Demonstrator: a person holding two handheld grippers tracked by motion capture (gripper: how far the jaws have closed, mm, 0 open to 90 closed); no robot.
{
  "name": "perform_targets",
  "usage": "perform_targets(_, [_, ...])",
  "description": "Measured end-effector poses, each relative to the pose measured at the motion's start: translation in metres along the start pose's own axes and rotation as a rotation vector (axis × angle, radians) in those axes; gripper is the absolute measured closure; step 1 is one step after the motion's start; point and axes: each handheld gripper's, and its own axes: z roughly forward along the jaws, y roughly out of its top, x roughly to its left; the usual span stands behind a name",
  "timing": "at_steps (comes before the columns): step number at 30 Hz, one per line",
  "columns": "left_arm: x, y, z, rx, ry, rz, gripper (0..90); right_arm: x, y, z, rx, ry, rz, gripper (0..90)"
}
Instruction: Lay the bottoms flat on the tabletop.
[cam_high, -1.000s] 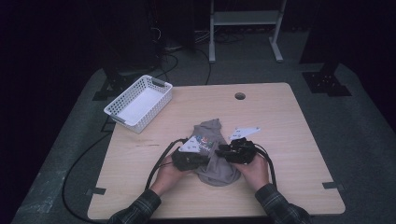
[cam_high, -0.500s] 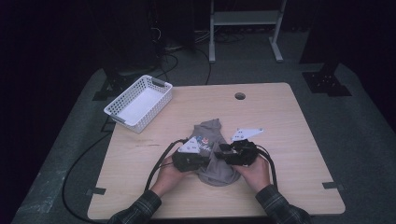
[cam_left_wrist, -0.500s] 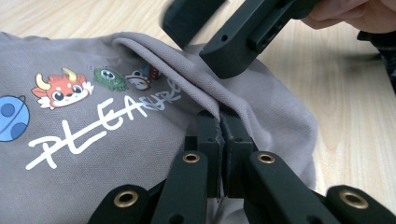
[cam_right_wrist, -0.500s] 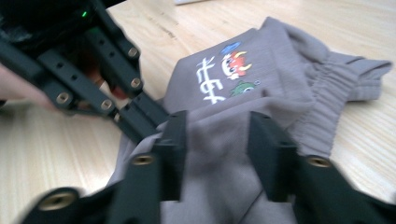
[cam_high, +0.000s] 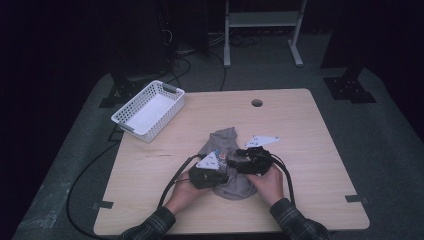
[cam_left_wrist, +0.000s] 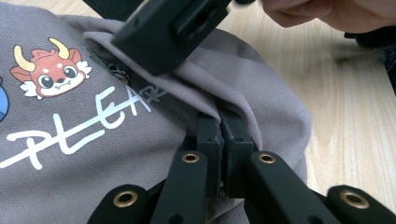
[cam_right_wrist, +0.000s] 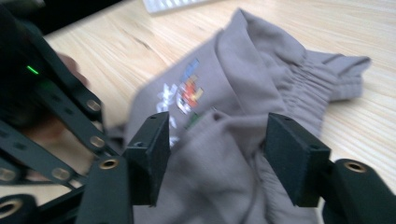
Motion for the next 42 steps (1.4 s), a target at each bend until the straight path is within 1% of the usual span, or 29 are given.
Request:
perform_targets(2, [0.000, -0.001, 0.000, 0.000, 0.002, -0.002, 88.0, -0.002, -0.003, 0.000, 0.010, -0.010, -0.007, 44.8])
perform_targets(3, [0.001, -0.001, -0.001, -0.001, 0.002, -0.004, 88.1, -0.003, -0.004, -0.001, 0.019, -0.007, -0.008, 49.0])
perform_targets(5, [0.001, -0.001, 0.000, 0.001, 0.002, -0.005, 87.9, -0.005, -0.005, -0.004, 0.030, -0.012, -0.017, 53.0])
perform_targets(7, [0.001, -0.001, 0.000, 0.002, 0.003, -0.003, 87.6, -0.006, -0.005, -0.005, 0.042, 0.001, -0.028, 62.2])
perform_targets(9, [0.000, -0.001, 0.000, 0.005, 0.007, 0.001, 86.4, -0.005, -0.006, -0.006, 0.054, -0.001, -0.052, 72.5])
perform_targets(10, [0.000, -0.001, 0.000, 0.004, 0.010, 0.002, 86.2, -0.005, -0.006, -0.006, 0.061, -0.002, -0.067, 75.5])
perform_targets(11, [0.000, -0.001, 0.000, 0.004, 0.012, 0.003, 86.2, -0.004, -0.006, -0.006, 0.064, -0.001, -0.073, 80.8])
perform_targets(12, [0.000, -0.001, 0.000, 0.004, 0.013, 0.003, 86.5, -0.003, -0.005, -0.006, 0.068, 0.005, -0.082, 83.0])
perform_targets(15, [0.002, -0.002, -0.002, -0.003, 0.013, -0.006, 88.1, -0.002, -0.004, -0.008, 0.066, -0.001, -0.114, 84.8])
perform_targets(16, [0.002, -0.002, -0.002, -0.006, 0.016, -0.009, 88.2, -0.002, -0.003, -0.009, 0.065, -0.001, -0.118, 84.9])
perform_targets(17, [0.003, -0.002, -0.003, -0.006, 0.018, -0.006, 88.3, -0.002, -0.002, -0.011, 0.065, 0.000, -0.116, 84.8])
perform_targets(20, [0.005, -0.001, -0.007, -0.023, 0.026, -0.022, 88.6, -0.005, -0.002, -0.016, 0.057, 0.001, -0.107, 84.5])
perform_targets(21, [0.006, -0.001, -0.009, -0.024, 0.029, -0.019, 88.6, -0.006, -0.003, -0.017, 0.058, 0.001, -0.106, 84.4])
perform_targets(27, [0.012, -0.003, -0.018, -0.032, 0.051, -0.038, 89.7, -0.014, -0.002, -0.027, 0.046, -0.033, -0.106, 85.9])
perform_targets(28, [0.014, -0.003, -0.020, -0.026, 0.055, -0.033, 89.7, -0.015, -0.002, -0.028, 0.048, -0.035, -0.099, 86.2])
perform_targets(31, [0.017, -0.005, -0.023, -0.015, 0.076, -0.028, 89.7, -0.019, -0.003, -0.031, 0.053, -0.053, -0.104, 86.3])
perform_targets(33, [0.019, -0.007, -0.027, 0.003, 0.100, -0.020, 89.8, -0.021, -0.004, -0.032, 0.070, -0.077, -0.119, 86.6])
perform_targets(34, [0.021, -0.007, -0.029, 0.006, 0.111, -0.018, 89.8, -0.023, -0.005, -0.033, 0.073, -0.087, -0.119, 86.6])
perform_targets(38, [0.028, -0.010, -0.038, 0.020, 0.147, -0.025, 89.9, -0.033, -0.008, -0.040, 0.078, -0.114, -0.096, 86.7])
perform_targets(42, [0.036, -0.014, -0.045, 0.013, 0.168, -0.053, 90.0, -0.043, -0.010, -0.048, 0.074, -0.139, -0.065, 86.9])
